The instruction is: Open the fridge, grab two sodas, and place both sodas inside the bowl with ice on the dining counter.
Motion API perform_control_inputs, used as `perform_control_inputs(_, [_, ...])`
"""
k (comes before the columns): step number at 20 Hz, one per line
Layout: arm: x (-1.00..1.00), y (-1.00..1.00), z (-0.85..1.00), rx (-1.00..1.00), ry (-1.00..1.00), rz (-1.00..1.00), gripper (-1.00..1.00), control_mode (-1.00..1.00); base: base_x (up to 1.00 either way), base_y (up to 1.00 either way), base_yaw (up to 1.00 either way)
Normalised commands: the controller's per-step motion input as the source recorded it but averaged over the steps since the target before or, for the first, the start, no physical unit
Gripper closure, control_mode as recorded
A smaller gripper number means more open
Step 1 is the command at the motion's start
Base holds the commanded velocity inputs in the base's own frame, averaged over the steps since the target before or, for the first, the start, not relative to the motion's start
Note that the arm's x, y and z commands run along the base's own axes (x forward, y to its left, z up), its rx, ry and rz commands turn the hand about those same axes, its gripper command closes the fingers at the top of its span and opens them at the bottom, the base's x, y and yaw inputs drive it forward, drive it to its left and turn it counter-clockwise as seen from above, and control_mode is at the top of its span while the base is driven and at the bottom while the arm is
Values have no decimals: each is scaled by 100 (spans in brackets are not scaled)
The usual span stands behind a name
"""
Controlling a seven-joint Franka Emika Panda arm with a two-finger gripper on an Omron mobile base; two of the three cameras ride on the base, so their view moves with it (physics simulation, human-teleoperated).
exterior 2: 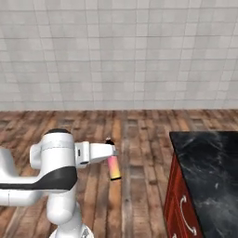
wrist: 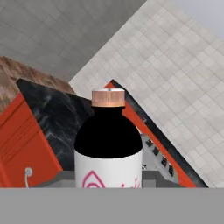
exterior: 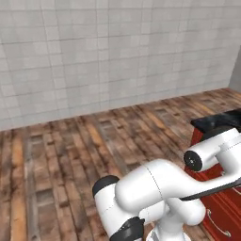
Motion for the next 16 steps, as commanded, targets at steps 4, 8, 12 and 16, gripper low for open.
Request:
perform_control_inputs(4, [0, 0, 0, 0, 0, 0, 100, 100, 45, 59, -54])
perform_control_inputs(8, [0, 0, 0, 0, 0, 0, 100, 100, 41, 73, -48])
perform_control_inputs(12, [0, 0, 0, 0, 0, 0, 100, 100, 48, 80, -44])
perform_control_inputs(16, [0, 0, 0, 0, 0, 0, 100, 100, 45, 89, -41])
